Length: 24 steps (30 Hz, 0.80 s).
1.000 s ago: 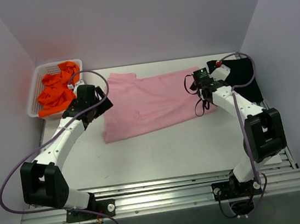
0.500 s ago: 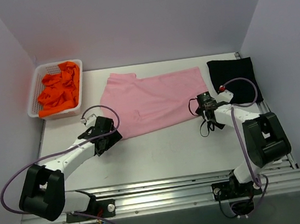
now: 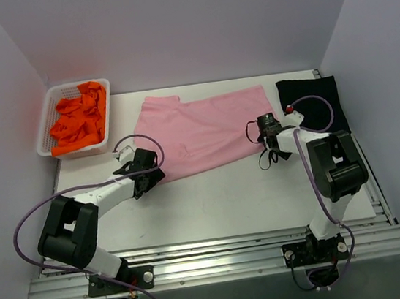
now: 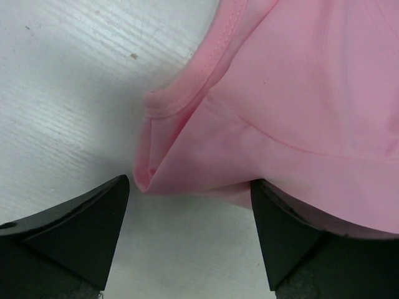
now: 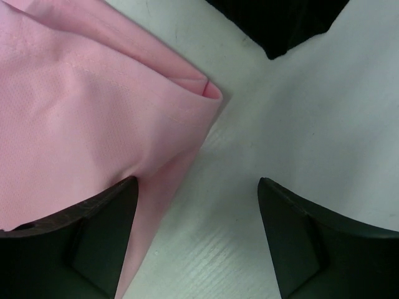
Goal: Fold and stack the t-shirts
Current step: Fold the tshirt
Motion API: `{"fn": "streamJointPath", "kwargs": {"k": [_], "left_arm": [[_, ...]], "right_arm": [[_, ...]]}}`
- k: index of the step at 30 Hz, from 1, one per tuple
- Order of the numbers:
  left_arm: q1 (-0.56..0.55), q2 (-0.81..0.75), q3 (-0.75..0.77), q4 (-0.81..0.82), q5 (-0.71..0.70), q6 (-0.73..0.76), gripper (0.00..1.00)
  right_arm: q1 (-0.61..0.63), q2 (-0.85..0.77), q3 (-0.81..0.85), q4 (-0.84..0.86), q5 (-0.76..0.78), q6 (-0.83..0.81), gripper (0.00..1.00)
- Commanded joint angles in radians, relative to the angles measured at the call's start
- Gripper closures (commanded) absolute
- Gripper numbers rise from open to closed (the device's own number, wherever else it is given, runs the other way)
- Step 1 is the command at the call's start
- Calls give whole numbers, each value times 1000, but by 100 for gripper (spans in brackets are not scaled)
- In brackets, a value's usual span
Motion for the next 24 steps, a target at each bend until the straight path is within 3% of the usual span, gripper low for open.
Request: {"fn": "streamJointPath", "kwargs": {"k": [1,2,3,5,6,11,15,17,18,24], "left_arm": [[8,42,37,48,-20,8,15],[10,48,39,56,-19,9,22],[11,55,40,62,-17,11,26],[20,66,40,73,-17,14,41],[28,71,42,79,-16,16,45],[54,98,43,108,3,31,56],[70,106,37,126,12,42,73],[73,102,34,126,4,43,94],[74,97,33,125,3,42,97],[41,-19,-30,106,-8,20,98]], "right_arm": [[-18,43,-1,19,-28,17,29],[-22,49,-2,24,-34,12,36],[-28,52,-4,27,-40,9,57],[-47,61,-2,38,-59,-1,78],[-55,69,1,41,-70,-5,99],[-73,109,6,66,-102,-21,100],[-73,115,-2,86,-111,-25,100],[-73,104,-8,86,-114,-25,100],[-70,97,-13,84,-113,-26,100],[-7,-23,-96,66,-77,8,100]]}}
